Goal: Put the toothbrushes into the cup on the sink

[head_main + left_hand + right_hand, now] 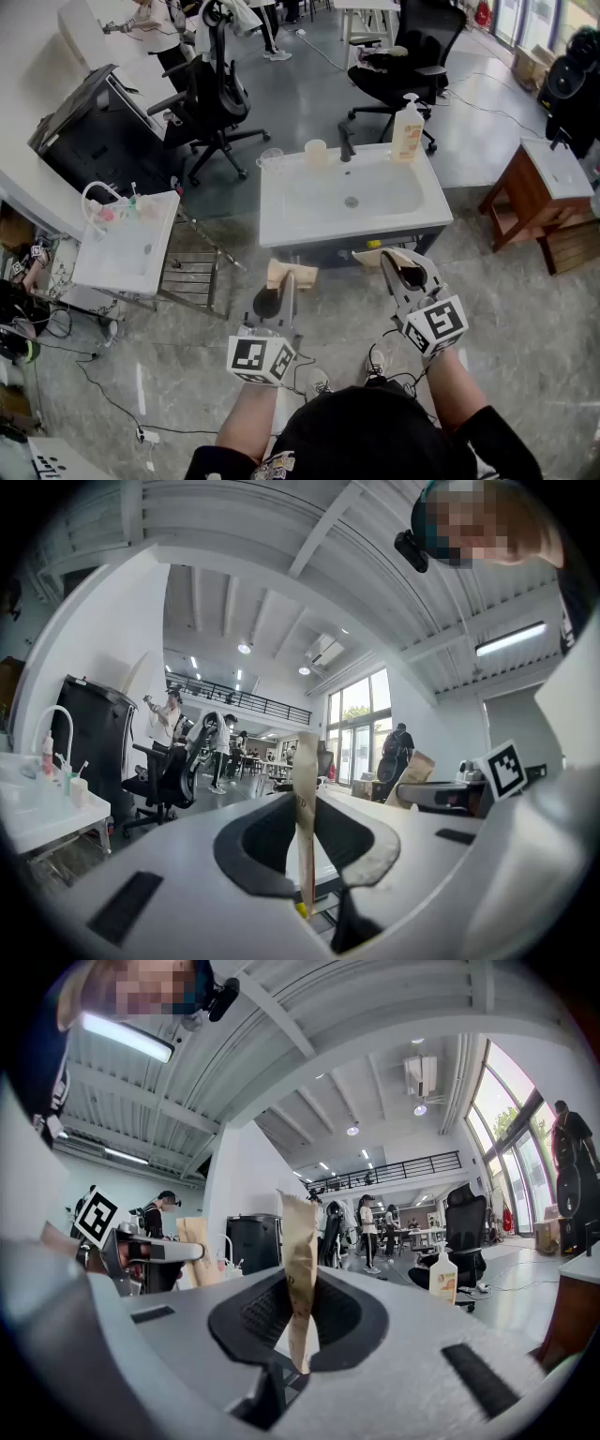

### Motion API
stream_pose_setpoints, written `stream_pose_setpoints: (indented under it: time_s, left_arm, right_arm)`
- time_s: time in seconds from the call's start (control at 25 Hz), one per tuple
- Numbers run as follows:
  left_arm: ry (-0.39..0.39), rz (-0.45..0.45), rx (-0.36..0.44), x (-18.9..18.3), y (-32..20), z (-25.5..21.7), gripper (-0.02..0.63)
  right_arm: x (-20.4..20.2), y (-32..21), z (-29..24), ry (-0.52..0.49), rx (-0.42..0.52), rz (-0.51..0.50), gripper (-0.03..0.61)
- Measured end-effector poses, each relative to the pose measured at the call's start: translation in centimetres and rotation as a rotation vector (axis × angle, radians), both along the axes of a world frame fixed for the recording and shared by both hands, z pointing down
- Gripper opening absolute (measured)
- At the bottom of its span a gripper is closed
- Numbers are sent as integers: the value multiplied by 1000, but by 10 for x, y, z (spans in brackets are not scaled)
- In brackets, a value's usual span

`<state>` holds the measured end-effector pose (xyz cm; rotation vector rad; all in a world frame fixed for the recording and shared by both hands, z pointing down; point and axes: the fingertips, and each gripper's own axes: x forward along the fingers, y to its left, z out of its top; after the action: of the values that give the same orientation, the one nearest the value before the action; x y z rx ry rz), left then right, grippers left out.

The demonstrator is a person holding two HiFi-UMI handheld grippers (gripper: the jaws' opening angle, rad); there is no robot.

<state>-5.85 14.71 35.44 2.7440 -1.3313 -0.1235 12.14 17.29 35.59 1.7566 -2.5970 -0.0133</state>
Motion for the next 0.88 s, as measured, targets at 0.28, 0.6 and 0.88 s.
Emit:
stream_pose_setpoints:
  time_s: [0.28, 0.6, 0.88]
  left_arm:
    - [2, 4, 1, 3, 1, 0, 57]
    - [-3, 4, 1, 16, -2, -2, 57]
    - [-9, -11, 2, 36, -6, -2, 57]
  right_arm:
    - [3, 2, -1, -12, 4, -2, 40]
    - [14, 1, -4, -13, 20, -8, 43]
    - [35, -6, -3, -20, 21, -23, 43]
